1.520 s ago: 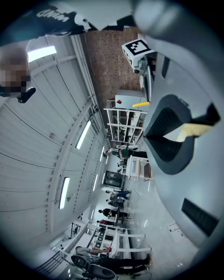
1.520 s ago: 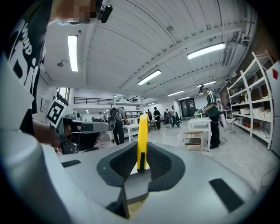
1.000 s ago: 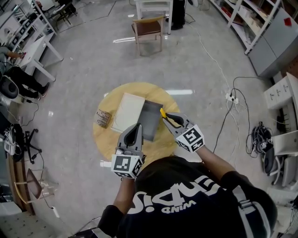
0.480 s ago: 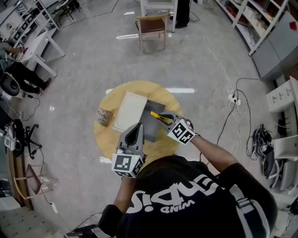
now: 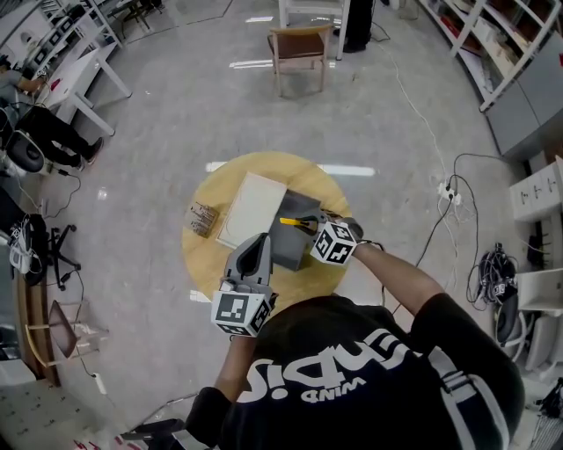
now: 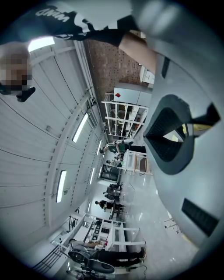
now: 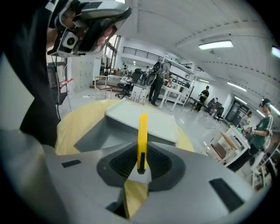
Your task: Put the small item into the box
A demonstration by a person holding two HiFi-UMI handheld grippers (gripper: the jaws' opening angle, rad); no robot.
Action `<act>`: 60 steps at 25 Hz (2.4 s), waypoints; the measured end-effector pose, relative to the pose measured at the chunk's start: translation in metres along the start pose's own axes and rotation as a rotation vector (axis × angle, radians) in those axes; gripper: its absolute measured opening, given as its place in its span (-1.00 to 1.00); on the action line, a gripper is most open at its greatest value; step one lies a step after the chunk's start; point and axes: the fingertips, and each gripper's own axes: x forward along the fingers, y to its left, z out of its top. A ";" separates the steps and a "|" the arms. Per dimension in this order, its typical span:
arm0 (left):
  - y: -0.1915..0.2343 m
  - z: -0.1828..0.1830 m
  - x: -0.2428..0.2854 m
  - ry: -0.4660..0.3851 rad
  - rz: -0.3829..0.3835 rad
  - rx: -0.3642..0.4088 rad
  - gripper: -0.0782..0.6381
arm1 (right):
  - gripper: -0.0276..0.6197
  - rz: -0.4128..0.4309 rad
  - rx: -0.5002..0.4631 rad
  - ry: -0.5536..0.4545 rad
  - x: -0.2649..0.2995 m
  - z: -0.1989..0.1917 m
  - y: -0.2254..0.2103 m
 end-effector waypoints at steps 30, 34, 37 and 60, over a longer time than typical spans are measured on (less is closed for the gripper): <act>0.037 -0.003 0.016 0.024 0.060 -0.055 -0.76 | -0.73 0.299 -0.257 0.302 0.066 -0.042 0.011; 0.041 -0.003 0.016 0.024 0.064 -0.054 -0.76 | -0.73 0.305 -0.253 0.318 0.072 -0.042 0.010; 0.046 -0.004 0.015 0.028 0.070 -0.054 -0.76 | -0.73 0.319 -0.264 0.352 0.076 -0.044 0.010; 0.053 -0.008 0.015 0.033 0.079 -0.069 -0.76 | -0.73 0.293 -0.308 0.461 0.086 -0.056 0.008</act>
